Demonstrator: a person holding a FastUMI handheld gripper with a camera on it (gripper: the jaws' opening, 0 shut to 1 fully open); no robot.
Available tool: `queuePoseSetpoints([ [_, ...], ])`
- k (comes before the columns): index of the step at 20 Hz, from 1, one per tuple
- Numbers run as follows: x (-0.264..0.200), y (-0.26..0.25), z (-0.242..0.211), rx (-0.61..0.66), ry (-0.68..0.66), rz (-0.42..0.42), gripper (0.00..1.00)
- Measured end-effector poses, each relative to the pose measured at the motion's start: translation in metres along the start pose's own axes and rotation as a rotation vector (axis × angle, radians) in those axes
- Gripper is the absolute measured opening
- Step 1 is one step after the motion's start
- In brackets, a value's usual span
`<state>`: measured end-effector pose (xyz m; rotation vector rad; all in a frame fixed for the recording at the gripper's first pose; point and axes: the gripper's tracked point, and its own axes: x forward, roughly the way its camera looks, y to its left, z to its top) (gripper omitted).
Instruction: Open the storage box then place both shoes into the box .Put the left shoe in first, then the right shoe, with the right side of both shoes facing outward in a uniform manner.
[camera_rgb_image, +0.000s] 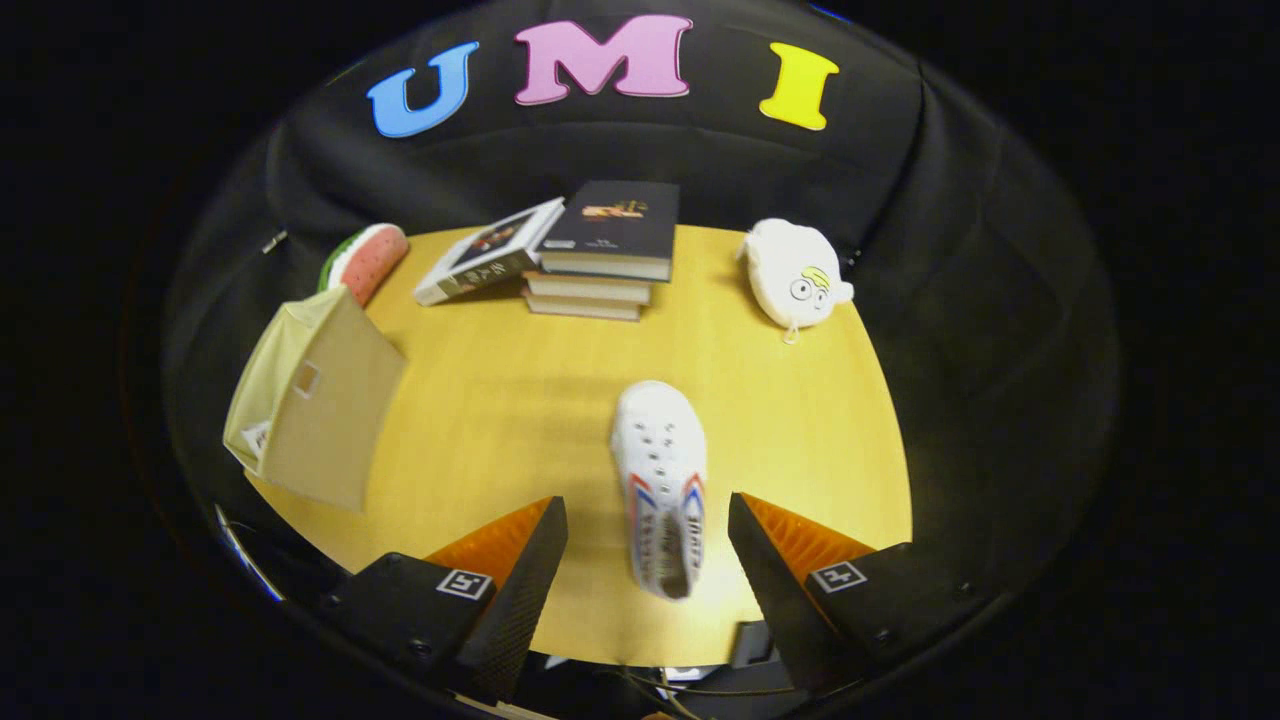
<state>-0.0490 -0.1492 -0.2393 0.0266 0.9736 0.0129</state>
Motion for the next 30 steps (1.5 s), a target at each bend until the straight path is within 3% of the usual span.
queuePoseSetpoints([
  [5,0.045,-0.042,-0.031,-0.085,0.103,0.026,0.99],
  [11,0.093,-0.023,-0.04,0.083,0.155,0.161,0.98],
  [13,0.107,-0.026,-0.034,0.082,0.137,0.155,0.97],
  [15,0.114,-0.015,-0.031,0.117,0.145,0.194,0.85],
  [17,0.12,-0.005,-0.038,0.112,0.178,0.229,0.58],
  [18,0.119,-0.003,-0.043,0.084,0.201,0.235,0.49],
  [22,0.114,-0.001,-0.061,-0.017,0.265,0.245,0.51],
  [25,0.12,0.0,-0.055,0.109,0.282,0.24,0.51],
  [29,0.121,0.0,-0.051,0.156,0.277,0.258,0.5],
  [30,0.121,0.002,-0.054,0.16,0.284,0.254,0.43],
])
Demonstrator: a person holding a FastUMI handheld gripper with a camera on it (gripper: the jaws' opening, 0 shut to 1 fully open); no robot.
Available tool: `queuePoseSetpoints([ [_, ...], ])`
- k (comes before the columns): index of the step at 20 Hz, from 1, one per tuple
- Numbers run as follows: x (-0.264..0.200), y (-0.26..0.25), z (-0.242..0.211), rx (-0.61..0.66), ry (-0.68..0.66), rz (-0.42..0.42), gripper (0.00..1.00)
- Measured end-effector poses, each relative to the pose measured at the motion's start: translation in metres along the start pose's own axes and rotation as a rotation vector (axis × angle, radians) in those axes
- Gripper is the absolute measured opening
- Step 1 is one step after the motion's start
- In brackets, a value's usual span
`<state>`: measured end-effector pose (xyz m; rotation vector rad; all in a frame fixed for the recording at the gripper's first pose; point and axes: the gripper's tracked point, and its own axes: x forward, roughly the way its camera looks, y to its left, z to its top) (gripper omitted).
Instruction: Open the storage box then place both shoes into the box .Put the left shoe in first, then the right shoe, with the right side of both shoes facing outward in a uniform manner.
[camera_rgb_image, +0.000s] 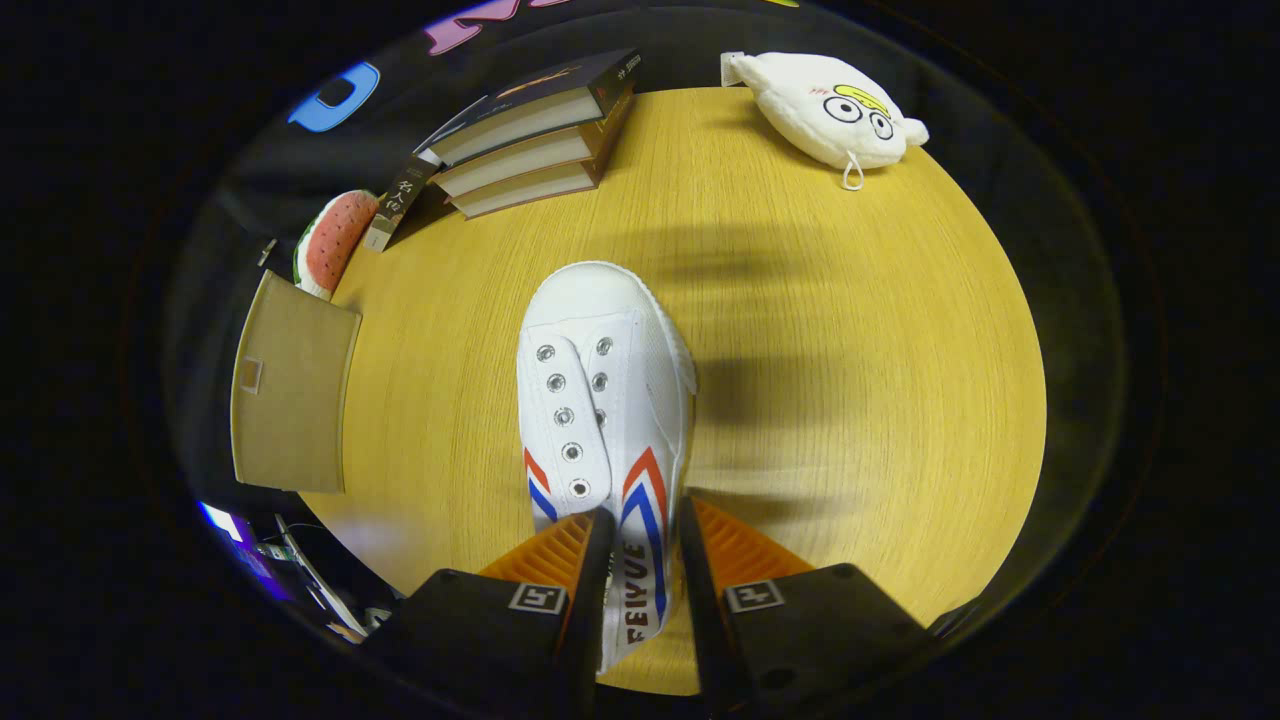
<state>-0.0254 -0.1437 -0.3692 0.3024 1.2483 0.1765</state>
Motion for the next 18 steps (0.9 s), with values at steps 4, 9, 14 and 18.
queuePoseSetpoints([
  [4,-0.001,-0.001,0.0,0.012,-0.035,0.035,0.32],
  [9,-0.006,-0.003,0.001,0.188,-0.116,0.097,0.05],
  [14,-0.03,0.016,-0.005,0.234,-0.157,0.131,0.05],
  [18,-0.068,0.038,0.003,0.322,-0.191,0.178,0.05],
])
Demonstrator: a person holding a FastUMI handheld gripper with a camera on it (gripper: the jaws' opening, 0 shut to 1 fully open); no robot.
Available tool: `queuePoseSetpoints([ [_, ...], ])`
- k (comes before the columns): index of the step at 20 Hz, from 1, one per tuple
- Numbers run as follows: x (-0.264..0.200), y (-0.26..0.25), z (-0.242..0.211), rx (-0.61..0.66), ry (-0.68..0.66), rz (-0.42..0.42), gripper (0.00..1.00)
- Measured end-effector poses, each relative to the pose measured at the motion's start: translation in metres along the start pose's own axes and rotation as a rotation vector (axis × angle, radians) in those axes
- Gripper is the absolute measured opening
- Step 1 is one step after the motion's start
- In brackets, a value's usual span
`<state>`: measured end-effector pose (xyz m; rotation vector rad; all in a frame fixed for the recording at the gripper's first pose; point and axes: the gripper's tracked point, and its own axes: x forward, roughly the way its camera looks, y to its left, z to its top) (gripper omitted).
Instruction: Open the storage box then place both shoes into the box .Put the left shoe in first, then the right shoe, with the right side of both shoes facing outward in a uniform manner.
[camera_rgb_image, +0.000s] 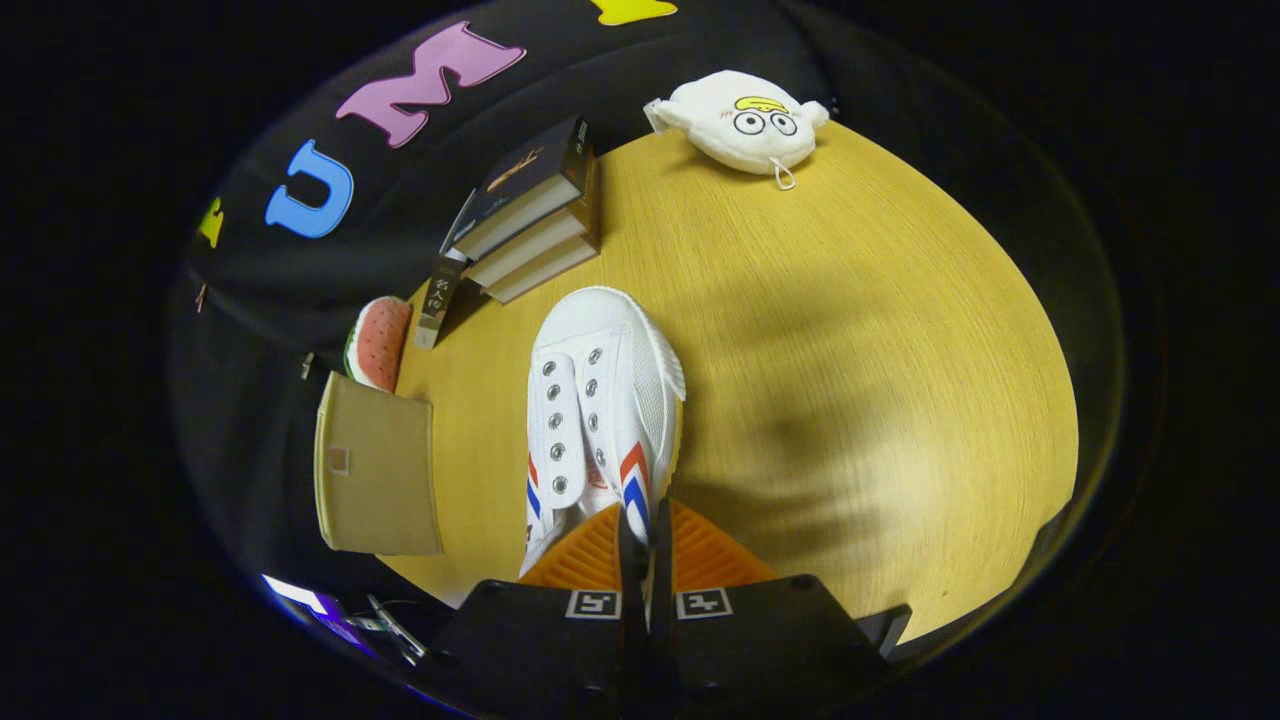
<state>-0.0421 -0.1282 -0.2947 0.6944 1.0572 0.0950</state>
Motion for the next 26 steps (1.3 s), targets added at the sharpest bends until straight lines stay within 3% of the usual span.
queuePoseSetpoints([
  [5,-0.042,0.055,0.009,-0.018,-0.046,0.02,0.05],
  [12,-0.071,0.198,-0.005,-0.079,-0.085,0.11,0.05],
  [18,-0.038,0.319,-0.052,-0.113,-0.026,0.185,0.05],
  [22,0.002,0.374,-0.085,-0.123,0.022,0.163,0.05],
  [26,0.037,0.398,-0.111,-0.097,0.085,0.125,0.05],
])
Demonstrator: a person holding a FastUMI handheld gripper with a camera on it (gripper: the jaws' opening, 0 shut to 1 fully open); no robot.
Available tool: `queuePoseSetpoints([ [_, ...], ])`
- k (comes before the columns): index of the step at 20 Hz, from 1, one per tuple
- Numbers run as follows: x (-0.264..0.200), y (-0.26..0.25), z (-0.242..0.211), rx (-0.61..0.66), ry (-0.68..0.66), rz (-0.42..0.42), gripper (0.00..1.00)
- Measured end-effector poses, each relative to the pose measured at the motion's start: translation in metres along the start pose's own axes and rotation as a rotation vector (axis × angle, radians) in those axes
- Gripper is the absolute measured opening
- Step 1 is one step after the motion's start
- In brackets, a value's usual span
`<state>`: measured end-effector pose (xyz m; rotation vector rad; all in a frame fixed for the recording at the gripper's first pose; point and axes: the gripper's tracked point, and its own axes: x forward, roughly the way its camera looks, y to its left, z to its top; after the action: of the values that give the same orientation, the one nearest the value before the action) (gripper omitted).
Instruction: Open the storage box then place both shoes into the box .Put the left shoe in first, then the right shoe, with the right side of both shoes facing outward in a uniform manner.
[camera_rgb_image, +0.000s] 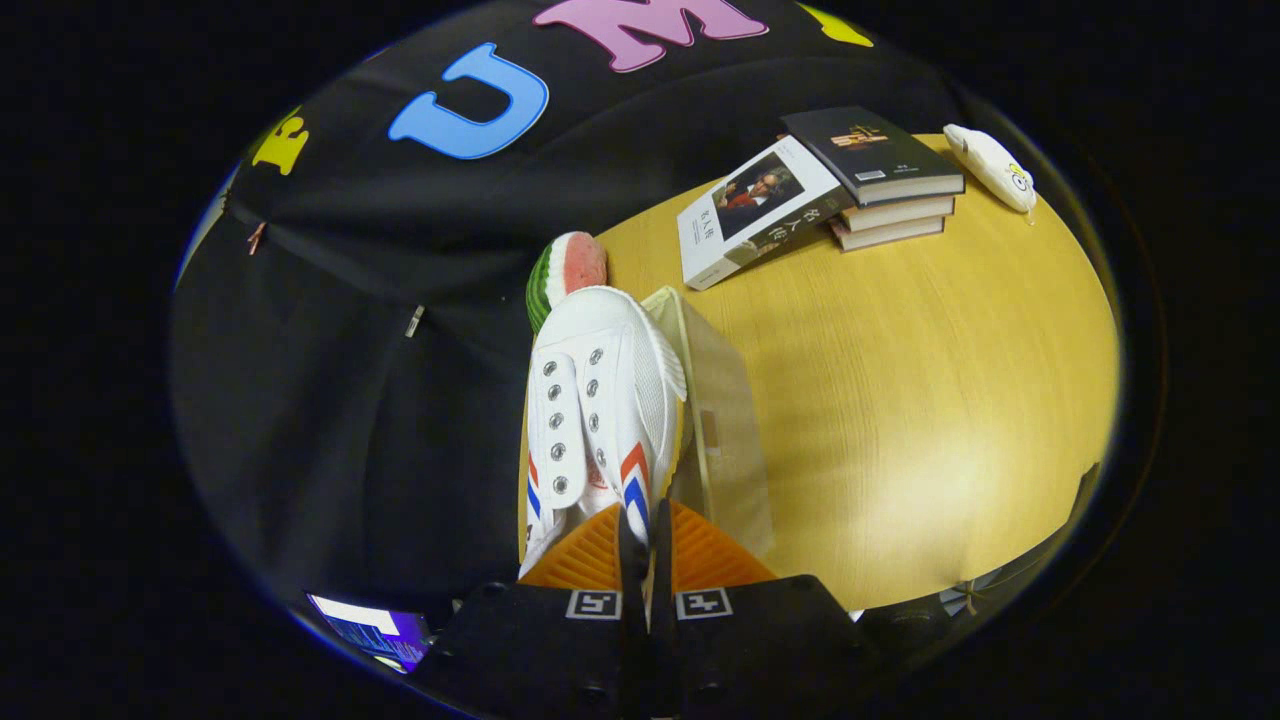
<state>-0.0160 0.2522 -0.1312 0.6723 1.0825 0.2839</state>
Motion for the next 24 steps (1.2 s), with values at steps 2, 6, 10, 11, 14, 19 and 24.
queuePoseSetpoints([
  [2,0.019,-0.008,-0.002,0.01,0.014,-0.049,0.05],
  [6,0.036,-0.012,0.0,0.048,0.007,-0.114,0.05],
  [10,0.046,-0.01,-0.001,0.063,0.022,-0.135,0.07],
  [11,0.047,-0.004,-0.002,0.059,0.024,-0.116,0.11],
  [14,0.038,0.031,0.006,0.07,-0.01,-0.006,0.67],
  [19,-0.002,0.045,0.027,-0.065,-0.114,0.028,0.99],
  [24,-0.043,0.024,0.043,-0.189,-0.231,0.01,0.99],
])
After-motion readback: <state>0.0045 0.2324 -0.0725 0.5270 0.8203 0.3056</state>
